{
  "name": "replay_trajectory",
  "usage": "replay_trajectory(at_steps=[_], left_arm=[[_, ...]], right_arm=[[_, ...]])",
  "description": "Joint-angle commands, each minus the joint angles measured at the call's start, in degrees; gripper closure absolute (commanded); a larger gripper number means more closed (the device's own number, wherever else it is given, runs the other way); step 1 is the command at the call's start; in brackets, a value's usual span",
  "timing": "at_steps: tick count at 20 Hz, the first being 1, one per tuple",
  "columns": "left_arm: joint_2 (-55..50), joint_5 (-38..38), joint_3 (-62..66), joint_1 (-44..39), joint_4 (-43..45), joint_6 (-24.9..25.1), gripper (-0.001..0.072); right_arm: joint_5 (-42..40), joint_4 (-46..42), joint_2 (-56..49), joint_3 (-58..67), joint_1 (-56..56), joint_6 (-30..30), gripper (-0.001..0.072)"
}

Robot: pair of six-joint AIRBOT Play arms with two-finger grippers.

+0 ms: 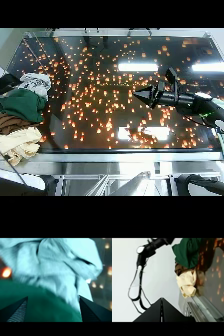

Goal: Fold the shirts.

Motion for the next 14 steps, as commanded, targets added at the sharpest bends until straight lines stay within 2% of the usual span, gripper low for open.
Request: replay_trajectory(at_steps=[1,3,4,5,6,7,10,12,14], left_arm=[[-10.9,0.0,9.0,-4.5,1.1,0.3,0.0004],[-14.6,-1.1,13.7,-7.0,1.2,0.3,0.0005],[-16.0,-2.8,15.5,-8.0,1.1,0.2,0.0032],[-17.0,-4.5,16.9,-9.0,1.1,-0.4,0.0247],[-17.0,-5.7,17.6,-9.8,0.9,-1.2,0.0633],[-16.5,-6.9,18.4,-10.6,-0.4,-1.2,0.0705],[-9.7,-7.2,18.3,-13.4,-9.3,0.5,0.0706],[-2.3,-8.1,17.0,-16.3,-21.1,4.8,0.069],[3.8,-11.1,16.8,-19.8,-34.7,6.4,0.0682]], right_arm=[[-0.8,1.8,-0.6,0.0,0.0,0.0,0.0691],[-0.6,1.8,-1.4,0.0,0.1,0.0,0.0691],[-0.6,1.8,-1.8,0.0,0.1,0.0,0.0691],[-0.6,1.8,-2.1,0.0,0.1,0.0,0.0691],[-0.6,1.8,-2.3,0.0,0.1,0.0,0.0692],[-0.6,1.6,-2.4,0.0,0.1,0.0,0.0692],[-0.2,1.6,-2.4,0.0,0.1,-0.9,0.0698],[-0.8,1.6,-2.6,0.0,0.0,-2.0,0.0698],[-1.7,1.7,-3.1,0.0,0.0,-1.9,0.0698]])
